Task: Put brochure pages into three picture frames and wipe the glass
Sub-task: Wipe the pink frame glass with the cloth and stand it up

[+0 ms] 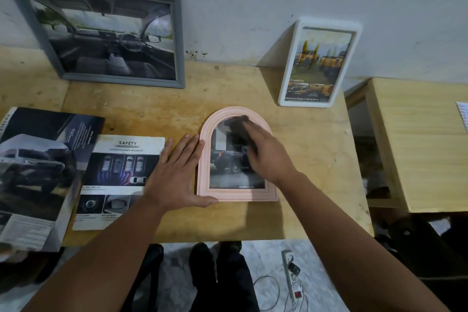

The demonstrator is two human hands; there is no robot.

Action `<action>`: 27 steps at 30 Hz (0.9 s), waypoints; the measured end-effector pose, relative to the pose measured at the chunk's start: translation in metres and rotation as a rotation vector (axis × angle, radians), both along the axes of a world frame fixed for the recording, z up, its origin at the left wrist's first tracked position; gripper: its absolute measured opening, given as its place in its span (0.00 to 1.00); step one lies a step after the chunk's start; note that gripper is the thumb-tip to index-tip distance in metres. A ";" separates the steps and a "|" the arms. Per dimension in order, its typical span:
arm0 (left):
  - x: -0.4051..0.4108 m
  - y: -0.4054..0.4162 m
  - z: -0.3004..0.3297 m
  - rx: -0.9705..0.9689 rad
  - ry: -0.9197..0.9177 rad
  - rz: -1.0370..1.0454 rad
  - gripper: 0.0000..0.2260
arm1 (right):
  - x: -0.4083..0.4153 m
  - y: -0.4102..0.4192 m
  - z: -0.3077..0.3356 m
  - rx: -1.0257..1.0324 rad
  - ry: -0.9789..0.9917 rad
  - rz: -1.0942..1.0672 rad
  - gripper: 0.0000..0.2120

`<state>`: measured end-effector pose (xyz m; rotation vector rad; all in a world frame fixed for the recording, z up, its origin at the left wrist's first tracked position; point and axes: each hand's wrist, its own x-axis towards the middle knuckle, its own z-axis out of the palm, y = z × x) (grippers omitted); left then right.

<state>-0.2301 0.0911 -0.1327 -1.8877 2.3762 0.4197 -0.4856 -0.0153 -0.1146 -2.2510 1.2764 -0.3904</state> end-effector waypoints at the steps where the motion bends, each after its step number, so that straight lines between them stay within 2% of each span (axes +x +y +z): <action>1: 0.000 0.000 0.000 -0.002 0.005 0.002 0.64 | 0.004 0.003 -0.014 -0.089 0.110 0.066 0.26; 3: 0.000 0.000 0.000 -0.001 0.010 0.002 0.64 | 0.012 0.012 -0.032 -0.234 0.214 0.106 0.22; 6: -0.001 -0.001 0.000 -0.006 0.008 0.001 0.64 | 0.015 0.023 -0.032 -0.273 0.146 0.151 0.21; 9: 0.000 0.000 -0.001 -0.008 0.012 -0.002 0.64 | 0.014 0.046 -0.027 -0.217 0.116 0.235 0.23; 14: 0.001 0.000 -0.002 -0.002 0.007 -0.004 0.64 | 0.006 0.080 -0.007 -0.027 0.026 0.401 0.19; 16: 0.000 0.000 -0.002 0.003 0.010 -0.005 0.64 | 0.004 0.074 0.013 0.141 -0.044 0.363 0.19; 18: 0.001 -0.001 -0.002 0.008 0.009 -0.003 0.64 | 0.001 0.056 0.029 0.262 -0.121 0.228 0.18; 21: 0.002 -0.001 -0.003 0.006 0.010 0.000 0.64 | -0.008 0.014 0.041 0.148 -0.252 -0.053 0.16; 23: 0.001 -0.001 -0.003 0.006 0.016 -0.002 0.65 | -0.009 -0.013 0.035 0.006 -0.125 -0.103 0.14; 25: 0.002 -0.001 -0.003 0.012 0.013 -0.002 0.65 | 0.000 -0.026 0.019 -0.073 0.081 -0.039 0.13; 27: 0.002 -0.001 -0.003 0.017 0.007 -0.004 0.65 | 0.015 -0.019 -0.003 -0.163 0.204 0.066 0.14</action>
